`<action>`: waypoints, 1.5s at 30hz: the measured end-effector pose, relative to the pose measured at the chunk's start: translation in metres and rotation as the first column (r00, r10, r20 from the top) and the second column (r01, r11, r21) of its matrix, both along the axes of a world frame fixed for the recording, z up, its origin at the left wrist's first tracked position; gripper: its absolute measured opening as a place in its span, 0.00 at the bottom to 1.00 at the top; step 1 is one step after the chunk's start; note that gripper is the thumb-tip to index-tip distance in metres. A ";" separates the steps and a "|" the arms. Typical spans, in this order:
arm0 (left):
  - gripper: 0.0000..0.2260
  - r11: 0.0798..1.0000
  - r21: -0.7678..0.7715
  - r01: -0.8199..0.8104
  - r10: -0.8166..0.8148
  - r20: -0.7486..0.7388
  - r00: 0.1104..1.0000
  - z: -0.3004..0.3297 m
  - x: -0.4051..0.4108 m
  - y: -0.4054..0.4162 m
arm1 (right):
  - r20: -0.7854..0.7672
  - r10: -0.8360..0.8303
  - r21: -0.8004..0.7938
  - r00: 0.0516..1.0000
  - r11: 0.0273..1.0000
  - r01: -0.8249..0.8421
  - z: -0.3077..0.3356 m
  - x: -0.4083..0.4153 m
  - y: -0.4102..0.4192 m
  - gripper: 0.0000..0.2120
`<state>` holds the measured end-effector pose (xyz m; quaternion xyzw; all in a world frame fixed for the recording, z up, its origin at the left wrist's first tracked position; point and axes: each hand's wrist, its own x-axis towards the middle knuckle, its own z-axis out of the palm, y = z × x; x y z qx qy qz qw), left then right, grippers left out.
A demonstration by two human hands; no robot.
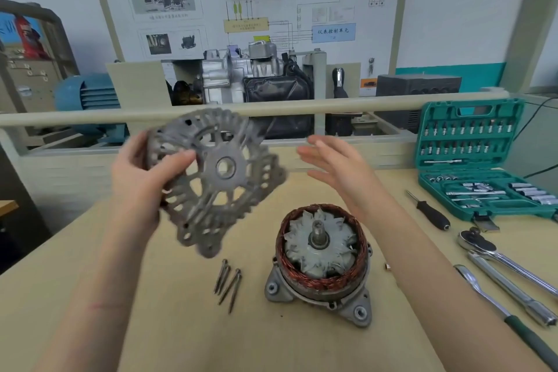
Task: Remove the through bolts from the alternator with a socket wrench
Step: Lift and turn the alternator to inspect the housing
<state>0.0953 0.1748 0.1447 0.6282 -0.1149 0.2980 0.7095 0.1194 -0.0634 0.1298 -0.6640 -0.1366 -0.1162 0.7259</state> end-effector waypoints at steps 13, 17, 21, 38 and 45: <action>0.28 -0.032 0.961 -0.276 0.268 0.275 0.923 -0.119 0.001 0.063 | -0.182 -0.069 0.102 0.981 0.991 0.089 -0.043 -0.017 -0.047 0.09; 0.24 -0.073 0.923 -0.378 0.104 0.384 0.918 -0.135 0.002 0.060 | -0.158 -0.077 0.144 0.984 0.985 0.100 -0.049 -0.018 -0.051 0.09; 0.23 -0.103 0.943 -0.317 0.071 0.325 0.943 -0.142 -0.004 0.057 | -0.123 -0.121 0.168 0.985 0.976 0.141 -0.057 -0.023 -0.053 0.09; 0.21 0.495 0.851 -0.176 0.235 0.064 0.970 -0.124 -0.011 0.008 | -0.032 0.007 -0.359 0.999 0.933 -0.018 -0.109 -0.043 -0.063 0.40; 0.19 0.883 0.409 0.232 -0.069 -0.375 0.924 -0.128 0.014 -0.074 | 0.010 0.001 -0.563 1.000 0.826 0.004 -0.118 -0.045 -0.051 0.56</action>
